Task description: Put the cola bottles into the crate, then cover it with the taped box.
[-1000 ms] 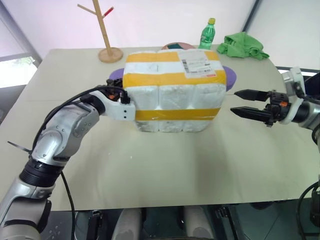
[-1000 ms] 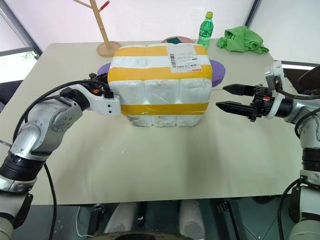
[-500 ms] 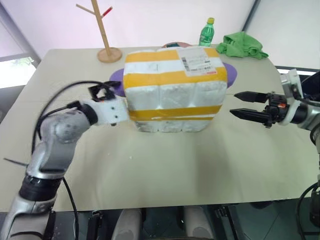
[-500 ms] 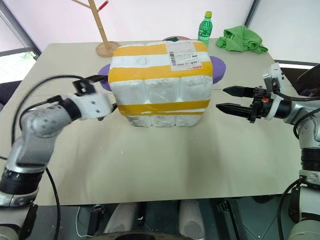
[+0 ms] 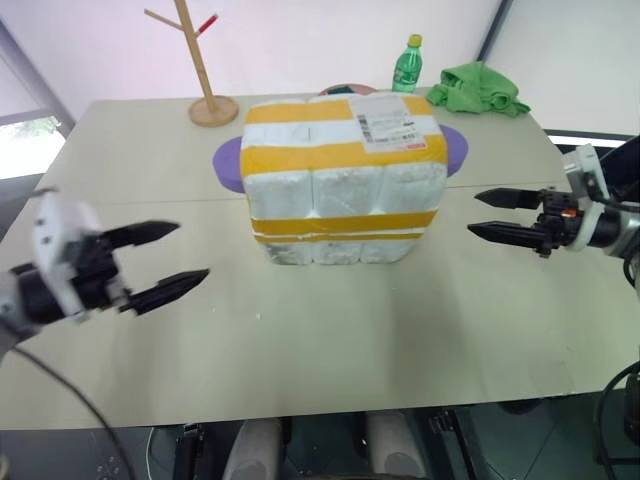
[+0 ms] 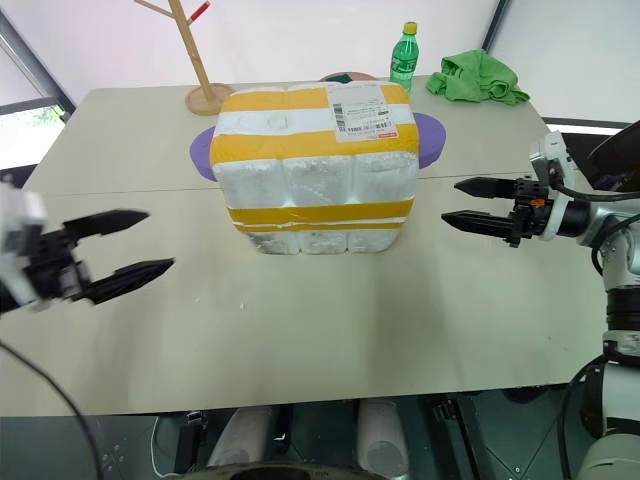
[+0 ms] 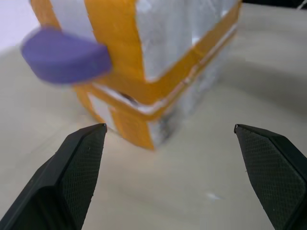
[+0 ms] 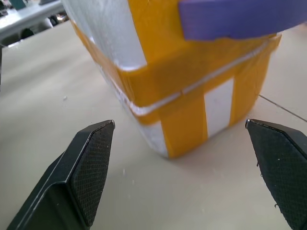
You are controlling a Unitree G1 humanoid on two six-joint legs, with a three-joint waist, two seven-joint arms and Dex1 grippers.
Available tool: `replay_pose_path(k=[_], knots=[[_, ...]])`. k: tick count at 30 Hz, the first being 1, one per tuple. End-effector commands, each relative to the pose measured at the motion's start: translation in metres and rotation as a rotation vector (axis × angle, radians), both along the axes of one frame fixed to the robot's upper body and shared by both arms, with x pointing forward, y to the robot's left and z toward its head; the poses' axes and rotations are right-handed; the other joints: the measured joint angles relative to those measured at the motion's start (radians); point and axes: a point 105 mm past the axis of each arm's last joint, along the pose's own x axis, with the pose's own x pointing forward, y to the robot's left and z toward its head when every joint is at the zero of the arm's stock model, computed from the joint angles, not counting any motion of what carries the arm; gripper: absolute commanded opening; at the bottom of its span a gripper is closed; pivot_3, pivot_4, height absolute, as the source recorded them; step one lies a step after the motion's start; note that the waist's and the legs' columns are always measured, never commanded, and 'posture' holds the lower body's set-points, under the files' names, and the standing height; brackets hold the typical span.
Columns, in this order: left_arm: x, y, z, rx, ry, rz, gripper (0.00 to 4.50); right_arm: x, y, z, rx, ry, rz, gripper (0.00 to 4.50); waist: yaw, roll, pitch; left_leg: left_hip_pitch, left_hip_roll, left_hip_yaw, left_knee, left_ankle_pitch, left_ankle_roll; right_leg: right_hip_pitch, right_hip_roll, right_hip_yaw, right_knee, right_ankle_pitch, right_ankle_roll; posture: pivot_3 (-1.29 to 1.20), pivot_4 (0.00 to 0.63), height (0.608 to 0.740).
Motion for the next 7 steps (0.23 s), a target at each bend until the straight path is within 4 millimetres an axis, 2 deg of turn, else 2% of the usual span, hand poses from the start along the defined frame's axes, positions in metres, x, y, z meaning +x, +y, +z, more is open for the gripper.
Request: replay_pose_path(k=[1,4,7], knots=[[-0.008,0.026,0.018,-0.080,0.014,0.072,4.46,-0.004,-0.007,0.017,-0.026,-0.057,0.011,4.50,0.000,0.000,0.000,0.000,0.000,0.000,0.000,0.000,0.000,0.000,0.000,0.000,0.000,0.000,0.000,0.00,0.150,0.740],[-0.004,0.048,0.032,-0.132,-0.010,0.153,4.46,-0.003,-0.009,0.023,-0.026,-0.067,0.013,4.50,-0.002,0.000,0.000,0.001,0.000,0.000,0.001,0.000,0.000,0.000,0.000,0.000,0.000,-0.001,-0.002,0.00,0.150,0.740],[-0.002,0.053,0.033,-0.103,-0.001,0.157,4.46,-0.003,-0.009,0.023,-0.032,-0.066,0.020,4.50,-0.003,0.000,0.000,0.001,0.000,0.000,0.000,0.000,0.000,0.000,0.000,0.000,0.000,-0.001,-0.002,0.00,0.150,0.740]])
